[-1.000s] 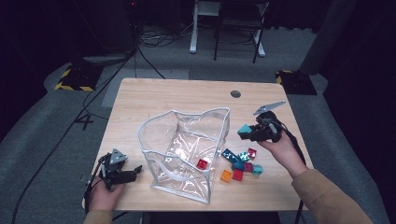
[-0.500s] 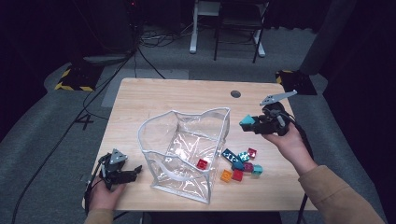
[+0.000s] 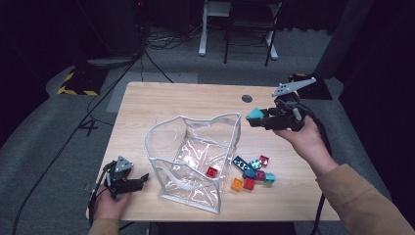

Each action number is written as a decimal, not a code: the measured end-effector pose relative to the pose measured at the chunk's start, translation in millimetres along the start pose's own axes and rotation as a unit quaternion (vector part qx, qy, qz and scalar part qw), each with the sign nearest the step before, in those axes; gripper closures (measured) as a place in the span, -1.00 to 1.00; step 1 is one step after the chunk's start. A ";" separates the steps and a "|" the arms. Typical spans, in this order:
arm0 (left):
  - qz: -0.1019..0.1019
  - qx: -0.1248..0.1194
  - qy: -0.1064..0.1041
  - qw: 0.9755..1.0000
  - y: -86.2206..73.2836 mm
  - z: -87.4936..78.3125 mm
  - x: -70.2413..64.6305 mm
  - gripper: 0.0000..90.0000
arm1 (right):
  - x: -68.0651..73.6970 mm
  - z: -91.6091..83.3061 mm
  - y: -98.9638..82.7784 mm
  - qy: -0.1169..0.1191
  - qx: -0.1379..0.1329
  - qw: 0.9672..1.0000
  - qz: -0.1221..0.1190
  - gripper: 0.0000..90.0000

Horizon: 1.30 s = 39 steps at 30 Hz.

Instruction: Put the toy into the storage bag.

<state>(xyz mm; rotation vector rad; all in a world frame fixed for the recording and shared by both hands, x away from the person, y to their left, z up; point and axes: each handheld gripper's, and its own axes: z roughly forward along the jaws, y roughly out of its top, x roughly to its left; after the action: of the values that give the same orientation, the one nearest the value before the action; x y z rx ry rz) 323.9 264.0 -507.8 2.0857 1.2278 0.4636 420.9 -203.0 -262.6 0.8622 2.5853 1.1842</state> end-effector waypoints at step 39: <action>0.003 0.002 -0.005 1.000 0.9 1.5 0.0 -0.58 | 89.0 123.7 87.2 0.065 0.094 0.989 -0.089 0.26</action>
<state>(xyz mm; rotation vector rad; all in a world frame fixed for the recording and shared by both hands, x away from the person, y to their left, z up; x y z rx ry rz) 325.4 263.1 -508.3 2.0937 1.2174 0.4549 432.5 -28.2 -273.9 0.5866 2.8459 0.9900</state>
